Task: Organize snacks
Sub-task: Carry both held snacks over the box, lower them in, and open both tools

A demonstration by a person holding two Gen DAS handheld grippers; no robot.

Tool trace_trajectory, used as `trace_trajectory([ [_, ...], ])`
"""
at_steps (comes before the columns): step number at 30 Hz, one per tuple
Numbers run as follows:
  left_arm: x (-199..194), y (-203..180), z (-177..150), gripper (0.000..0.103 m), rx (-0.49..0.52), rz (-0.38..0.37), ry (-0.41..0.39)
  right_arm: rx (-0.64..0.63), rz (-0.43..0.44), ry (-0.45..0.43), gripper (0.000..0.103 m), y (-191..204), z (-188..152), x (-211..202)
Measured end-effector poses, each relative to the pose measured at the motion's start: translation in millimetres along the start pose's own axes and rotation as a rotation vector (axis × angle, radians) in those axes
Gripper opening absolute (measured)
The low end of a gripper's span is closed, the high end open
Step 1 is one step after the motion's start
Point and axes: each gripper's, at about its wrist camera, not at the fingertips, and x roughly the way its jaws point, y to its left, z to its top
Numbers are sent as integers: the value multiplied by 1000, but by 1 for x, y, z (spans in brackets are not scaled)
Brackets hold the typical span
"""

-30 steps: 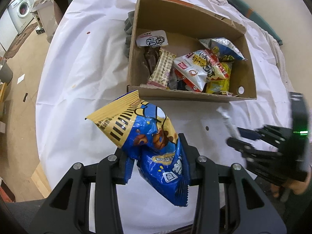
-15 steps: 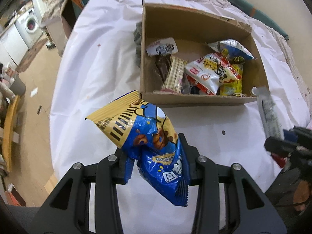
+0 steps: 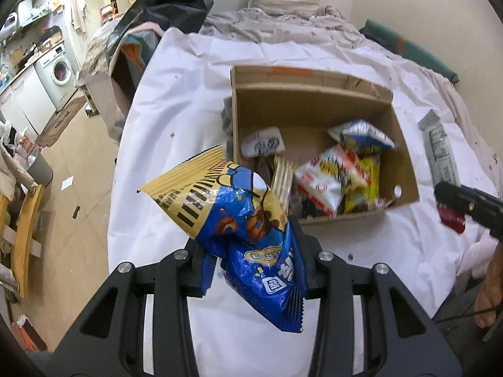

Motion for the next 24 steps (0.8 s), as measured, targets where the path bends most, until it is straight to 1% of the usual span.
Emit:
trace_trajectory([
  [2,-2,-1,11,36,15,4,-17,39,-24,-35,32,-11,10,-6],
  [5,-1,-4,22,36,31,5,-31,94,-25,-57,32,-24,17,-9],
  [9,6,-9,38,36,32,-12,-28,96,-71,-78,32,-32,26,-11],
  [13,10,-14,51,36,32,-24,-31,131,-75,-88,32,-49,38,-8],
  [16,13,-17,56,36,41,-27,-40,157,-66,-75,32,-58,44,1],
  [19,21,-20,61,36,46,-28,-42,151,-65,-53,32,-59,46,13],
  [24,46,-23,63,36,49,-37,-7,152,-82,17,32,-61,47,41],
])
